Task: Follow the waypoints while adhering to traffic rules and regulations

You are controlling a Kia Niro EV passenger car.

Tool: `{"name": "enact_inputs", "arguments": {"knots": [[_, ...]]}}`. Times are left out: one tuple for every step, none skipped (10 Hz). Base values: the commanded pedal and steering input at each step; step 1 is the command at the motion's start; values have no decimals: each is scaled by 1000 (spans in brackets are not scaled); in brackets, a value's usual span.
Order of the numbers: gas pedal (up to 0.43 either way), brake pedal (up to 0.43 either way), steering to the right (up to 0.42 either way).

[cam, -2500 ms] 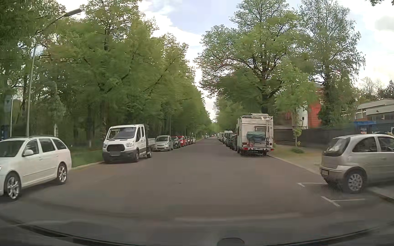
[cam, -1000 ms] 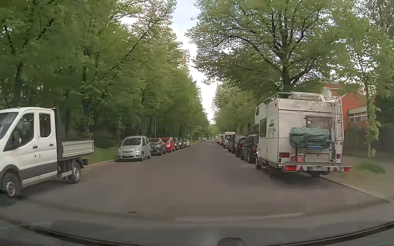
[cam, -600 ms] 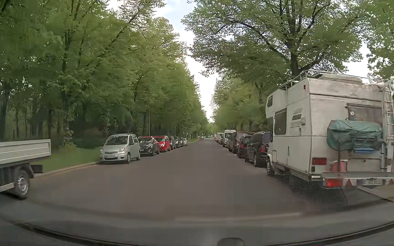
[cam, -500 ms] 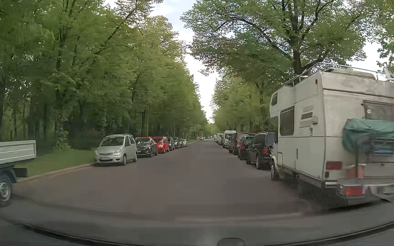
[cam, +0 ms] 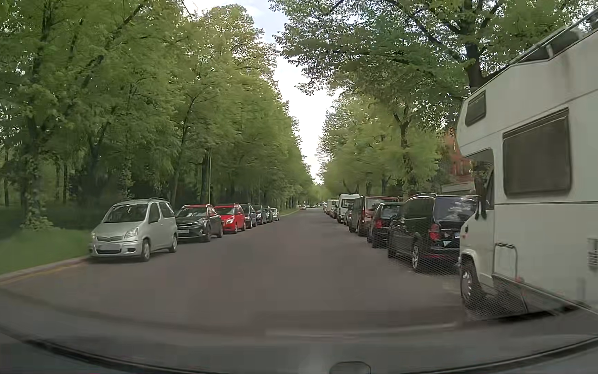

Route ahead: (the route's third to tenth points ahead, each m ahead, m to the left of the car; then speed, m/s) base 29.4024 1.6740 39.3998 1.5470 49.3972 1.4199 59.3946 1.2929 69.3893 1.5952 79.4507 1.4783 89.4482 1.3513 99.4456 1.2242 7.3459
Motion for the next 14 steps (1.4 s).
{"name": "enact_inputs", "arguments": {"knots": [[358,18,6],[358,18,5],[358,18,5],[358,18,4],[358,18,4],[358,18,4],[358,18,3],[358,18,-1],[358,18,-3],[358,18,-3],[358,18,-5],[358,18,-5],[358,18,-5],[358,18,-5]]}}
